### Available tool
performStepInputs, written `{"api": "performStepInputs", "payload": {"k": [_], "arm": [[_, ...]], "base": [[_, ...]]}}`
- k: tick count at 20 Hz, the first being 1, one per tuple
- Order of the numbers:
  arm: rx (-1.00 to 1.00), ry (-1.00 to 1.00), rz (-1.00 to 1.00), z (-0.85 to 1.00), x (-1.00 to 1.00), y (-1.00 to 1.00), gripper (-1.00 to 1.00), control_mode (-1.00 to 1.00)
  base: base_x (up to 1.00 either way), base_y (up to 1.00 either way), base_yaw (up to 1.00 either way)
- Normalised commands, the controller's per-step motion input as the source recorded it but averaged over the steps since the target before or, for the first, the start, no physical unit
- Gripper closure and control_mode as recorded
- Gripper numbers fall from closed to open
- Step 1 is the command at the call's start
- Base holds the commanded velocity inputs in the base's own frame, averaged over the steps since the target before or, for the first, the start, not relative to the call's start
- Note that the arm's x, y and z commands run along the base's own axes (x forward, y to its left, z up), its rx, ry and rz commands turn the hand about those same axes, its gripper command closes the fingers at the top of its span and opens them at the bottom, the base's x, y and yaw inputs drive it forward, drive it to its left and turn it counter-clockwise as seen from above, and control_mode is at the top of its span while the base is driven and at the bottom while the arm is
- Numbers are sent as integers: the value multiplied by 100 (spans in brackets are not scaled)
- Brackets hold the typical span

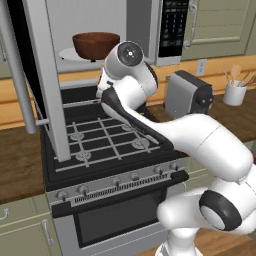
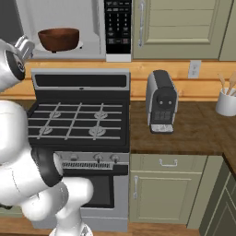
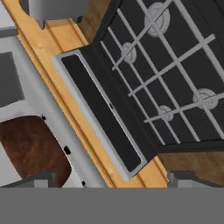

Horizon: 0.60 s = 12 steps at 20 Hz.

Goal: Pick the lemon wedge from the sink and place it in the bowl. Then pick the bowl and place it in the microwave. Then close the microwave door and press the start button.

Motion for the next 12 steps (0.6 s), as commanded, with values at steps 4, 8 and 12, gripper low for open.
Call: {"api": "performStepInputs", "payload": {"k": [4, 8, 12], "arm": [[-10, 2, 16, -83, -100, -28, -100, -100], [-13, 14, 9, -89, -100, 10, -100, -100], [-18, 3, 19, -63, -100, 55, -100, -100]], "base": [[0, 0, 0], [0, 0, 0], [0, 0, 0]]}}
